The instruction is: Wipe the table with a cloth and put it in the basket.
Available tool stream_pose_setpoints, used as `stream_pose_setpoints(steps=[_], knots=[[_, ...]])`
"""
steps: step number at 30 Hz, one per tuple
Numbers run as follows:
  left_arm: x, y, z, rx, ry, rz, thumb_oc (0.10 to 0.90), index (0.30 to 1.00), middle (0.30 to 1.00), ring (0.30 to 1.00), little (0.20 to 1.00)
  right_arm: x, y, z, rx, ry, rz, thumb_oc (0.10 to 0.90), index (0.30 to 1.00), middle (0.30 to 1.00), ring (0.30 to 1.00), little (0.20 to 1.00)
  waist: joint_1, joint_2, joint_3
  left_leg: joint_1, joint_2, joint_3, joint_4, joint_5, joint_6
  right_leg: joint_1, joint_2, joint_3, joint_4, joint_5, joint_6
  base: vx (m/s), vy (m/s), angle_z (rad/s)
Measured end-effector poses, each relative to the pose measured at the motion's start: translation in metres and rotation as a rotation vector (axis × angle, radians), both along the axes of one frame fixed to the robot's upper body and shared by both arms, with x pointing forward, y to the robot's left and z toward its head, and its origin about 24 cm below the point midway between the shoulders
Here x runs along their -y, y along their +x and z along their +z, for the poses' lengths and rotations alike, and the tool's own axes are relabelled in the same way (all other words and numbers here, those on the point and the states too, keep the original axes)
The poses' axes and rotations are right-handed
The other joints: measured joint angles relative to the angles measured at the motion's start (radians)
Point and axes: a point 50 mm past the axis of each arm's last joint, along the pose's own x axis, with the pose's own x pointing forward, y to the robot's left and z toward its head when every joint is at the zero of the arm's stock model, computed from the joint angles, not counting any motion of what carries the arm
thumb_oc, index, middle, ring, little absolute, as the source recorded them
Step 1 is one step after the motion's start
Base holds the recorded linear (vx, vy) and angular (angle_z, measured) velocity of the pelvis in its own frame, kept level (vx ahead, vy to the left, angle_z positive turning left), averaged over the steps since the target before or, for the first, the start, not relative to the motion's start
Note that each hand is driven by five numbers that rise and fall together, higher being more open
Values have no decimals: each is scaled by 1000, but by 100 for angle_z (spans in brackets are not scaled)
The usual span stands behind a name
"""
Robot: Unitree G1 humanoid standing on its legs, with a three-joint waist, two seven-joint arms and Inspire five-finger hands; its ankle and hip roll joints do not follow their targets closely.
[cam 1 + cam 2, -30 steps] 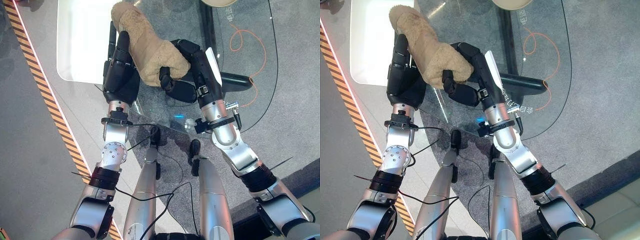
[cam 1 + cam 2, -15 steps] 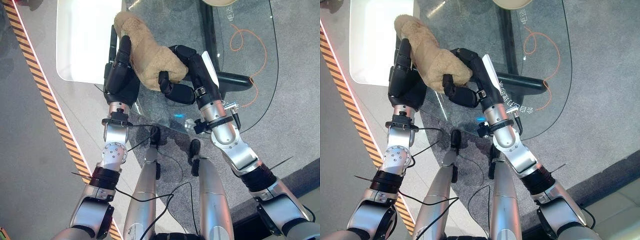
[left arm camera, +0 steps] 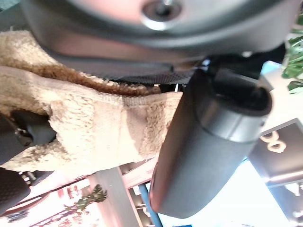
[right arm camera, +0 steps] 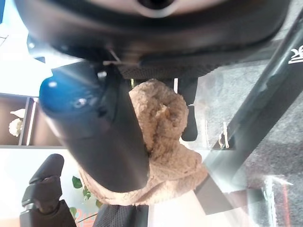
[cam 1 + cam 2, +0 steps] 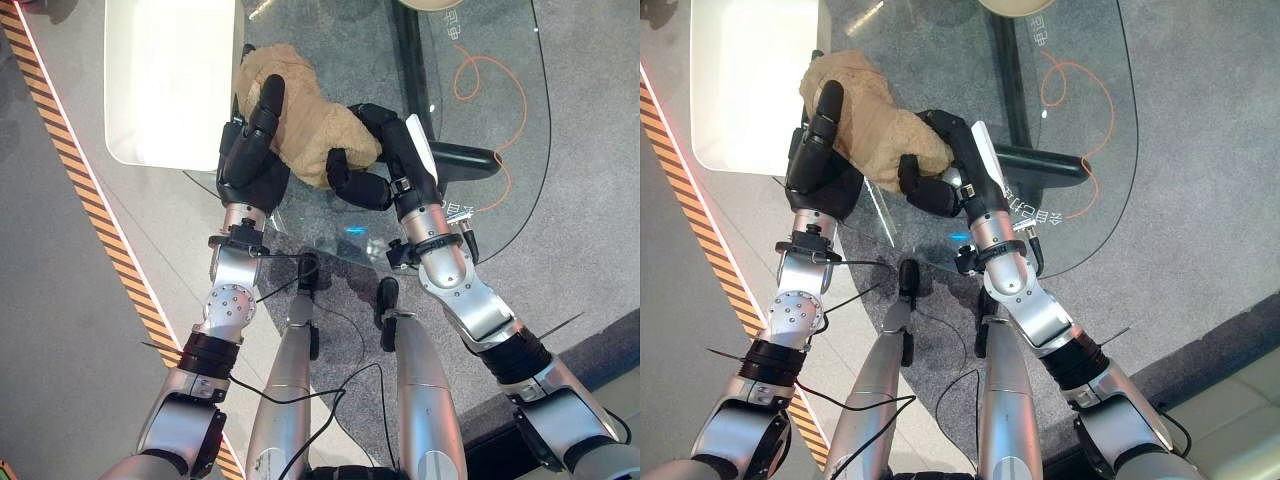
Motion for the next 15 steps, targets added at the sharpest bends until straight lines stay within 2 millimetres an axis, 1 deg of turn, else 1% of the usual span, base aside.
stream_pose_setpoints(steps=[1,2,3,4,15], knots=[[0,0,0,-1,14,0,800,900,900,900,900,0,0,0,-3,-1,-2,100,300,300,300,200,0,0,0,0,0,1,0,0,0,0,0,0,1,0,0,0,0,0],[0,0,0,-1,18,-2,608,735,735,735,708,0,0,0,-4,-1,-2,100,300,300,300,200,0,0,0,0,0,1,0,1,1,0,1,0,1,0,1,0,0,0],[0,0,0,-2,19,-2,127,324,324,324,227,0,0,0,-6,1,-1,100,300,300,300,200,0,0,0,-1,0,1,0,1,1,0,1,0,1,0,1,0,0,0],[0,0,0,-2,19,-2,100,300,300,300,200,0,0,0,-8,4,1,100,300,300,300,200,1,0,0,-1,0,1,0,1,1,0,1,0,0,0,1,0,0,0],[-3,1,3,19,50,36,100,300,300,300,200,-7,-2,-5,-26,-17,41,100,300,300,300,200,1,0,0,0,0,0,-2,1,1,-1,1,1,0,0,1,0,0,0]])
